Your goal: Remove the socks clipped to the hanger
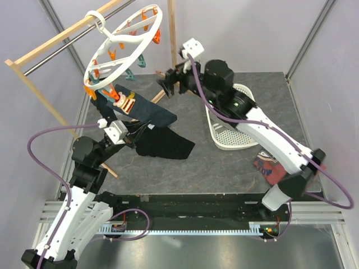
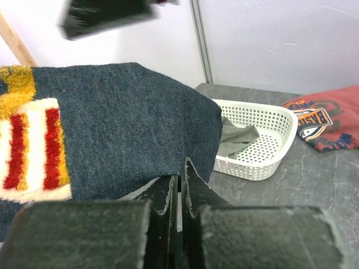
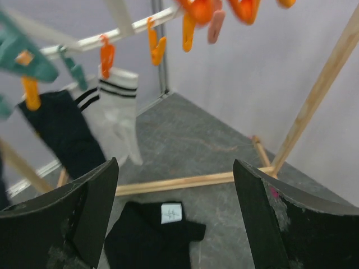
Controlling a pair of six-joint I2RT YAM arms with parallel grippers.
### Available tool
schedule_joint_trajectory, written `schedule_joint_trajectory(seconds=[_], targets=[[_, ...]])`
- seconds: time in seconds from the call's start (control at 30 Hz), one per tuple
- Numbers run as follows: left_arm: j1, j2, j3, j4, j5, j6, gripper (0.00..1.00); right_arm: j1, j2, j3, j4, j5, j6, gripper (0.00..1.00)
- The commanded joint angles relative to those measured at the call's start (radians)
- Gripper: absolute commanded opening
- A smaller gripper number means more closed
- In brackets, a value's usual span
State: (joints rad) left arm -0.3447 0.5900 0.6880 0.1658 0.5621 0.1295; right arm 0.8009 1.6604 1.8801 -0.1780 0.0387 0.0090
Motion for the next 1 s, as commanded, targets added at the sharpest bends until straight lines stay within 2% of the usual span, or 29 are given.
schedule_joint_trajectory(seconds=[0.0,0.03,0.13,0.27,0.47,0.6,0.67,0.7,0.73,0.8,0.83,0.87,0.9,0.97], targets=[[-0.005,0.03,0.065,0.003,0.056,-0.033,0.01,0.004,-0.22,-0.209,0.075,-0.172,0.02,0.92],[-0.005,0.033,0.067,0.0,0.065,-0.033,0.02,0.011,-0.279,-0.314,0.101,-0.189,0.011,0.92],[-0.005,0.042,0.074,-0.003,0.082,-0.031,0.02,0.014,-0.356,-0.471,0.233,-0.259,0.0,0.95],[-0.005,0.054,0.097,-0.026,0.091,-0.036,0.02,0.014,-0.361,-0.53,0.264,-0.428,-0.04,0.96],[-0.007,0.062,0.104,-0.032,0.099,-0.06,0.02,0.02,-0.326,-0.578,0.29,-0.471,-0.06,0.96],[-0.007,0.073,0.105,-0.034,0.12,-0.087,0.02,0.02,-0.294,-0.59,0.275,-0.493,-0.076,0.89],[-0.007,0.079,0.104,-0.034,0.119,-0.096,0.03,0.021,-0.286,-0.595,0.281,-0.493,-0.069,0.72],[-0.007,0.08,0.104,-0.034,0.114,-0.099,0.05,0.021,-0.283,-0.596,0.284,-0.49,-0.064,0.6],[-0.007,0.085,0.104,-0.034,0.104,-0.105,0.09,0.021,-0.284,-0.601,0.296,-0.459,-0.057,0.36],[-0.007,0.088,0.108,-0.051,0.032,-0.148,0.26,0.023,-0.297,-0.625,0.321,-0.427,-0.023,0.17],[-0.005,0.088,0.117,-0.067,-0.011,-0.171,0.35,0.021,-0.3,-0.633,0.349,-0.406,-0.009,0.0],[-0.005,0.096,0.126,-0.089,-0.055,-0.216,0.46,0.02,-0.304,-0.641,0.365,-0.393,0.012,0.0],[-0.005,0.102,0.14,-0.113,-0.121,-0.226,0.47,0.02,-0.318,-0.669,0.389,-0.382,0.057,0.0],[-0.007,0.116,0.183,-0.195,-0.154,-0.243,0.5,0.02,-0.34,-0.716,0.484,-0.347,0.084,0.0]])
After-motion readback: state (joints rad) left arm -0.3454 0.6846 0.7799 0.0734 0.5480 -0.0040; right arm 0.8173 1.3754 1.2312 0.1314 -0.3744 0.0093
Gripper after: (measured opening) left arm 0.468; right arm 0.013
